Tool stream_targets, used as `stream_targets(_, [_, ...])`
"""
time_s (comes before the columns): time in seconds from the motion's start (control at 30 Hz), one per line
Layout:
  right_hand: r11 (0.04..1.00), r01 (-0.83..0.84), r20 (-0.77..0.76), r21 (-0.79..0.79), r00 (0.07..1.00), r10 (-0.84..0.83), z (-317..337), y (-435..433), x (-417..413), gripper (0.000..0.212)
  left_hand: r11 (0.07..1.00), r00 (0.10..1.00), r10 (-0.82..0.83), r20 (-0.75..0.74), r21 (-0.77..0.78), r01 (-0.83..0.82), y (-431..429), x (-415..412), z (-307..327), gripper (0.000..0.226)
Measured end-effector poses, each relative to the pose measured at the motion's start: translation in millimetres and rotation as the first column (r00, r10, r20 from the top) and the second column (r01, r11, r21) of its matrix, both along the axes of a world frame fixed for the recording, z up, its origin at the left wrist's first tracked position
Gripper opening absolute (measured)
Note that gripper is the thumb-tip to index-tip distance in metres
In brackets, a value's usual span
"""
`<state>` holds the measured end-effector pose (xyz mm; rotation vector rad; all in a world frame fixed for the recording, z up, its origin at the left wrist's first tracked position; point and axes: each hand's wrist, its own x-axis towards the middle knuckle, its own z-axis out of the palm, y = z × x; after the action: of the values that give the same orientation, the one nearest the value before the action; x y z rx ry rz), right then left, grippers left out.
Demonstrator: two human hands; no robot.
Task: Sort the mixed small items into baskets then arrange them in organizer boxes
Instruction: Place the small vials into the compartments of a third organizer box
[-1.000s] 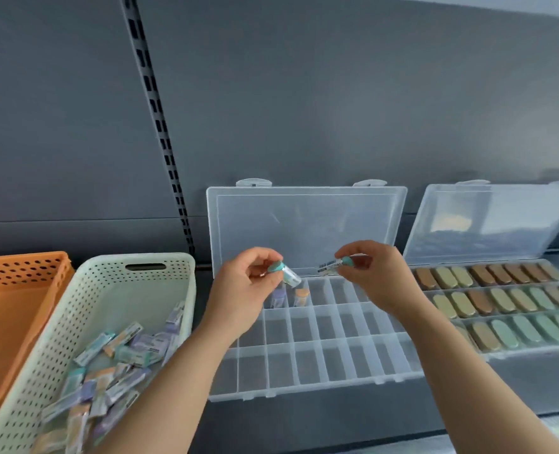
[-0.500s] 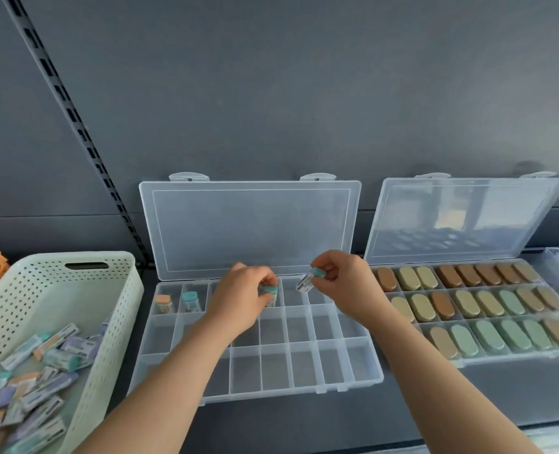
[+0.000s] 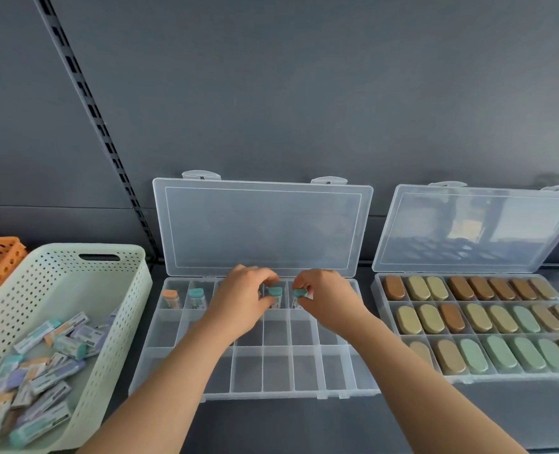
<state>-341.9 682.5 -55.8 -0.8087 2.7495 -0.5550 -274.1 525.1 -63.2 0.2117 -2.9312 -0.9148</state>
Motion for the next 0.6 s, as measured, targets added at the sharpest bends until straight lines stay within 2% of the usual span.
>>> stream_targets(0.13, [1.0,-0.016,-0.018,0.013,1.0,0.016,-0.9,2.3,1.4,0.023,1.0,0.999,0.019,-0.031,0.011,-0.019,-6.1,7.8,1.3,0.03])
stream_targets(0.3, [1.0,-0.018,-0.088,-0.017,0.996,0.017,13.4,1.1,6.0,0.036,0.999,0.993,0.036,-0.115,-0.032,-0.04,-21.2,29.6,12.6,0.029])
stream_targets(0.43, [0.986,-0.07,-0.086,-0.152,0.995,0.058,31.4,-29.3,24.7,0.033,0.995,0.985,0.088,-0.146,-0.032,-0.094,-51.1,58.4,27.2,0.03])
stream_targets(0.6, [0.937,-0.151,0.005,-0.315,0.987,0.161,46.7,-99.4,55.5,0.028,0.97,0.964,0.222,-0.147,-0.064,-0.233,-117.7,108.8,45.5,0.032])
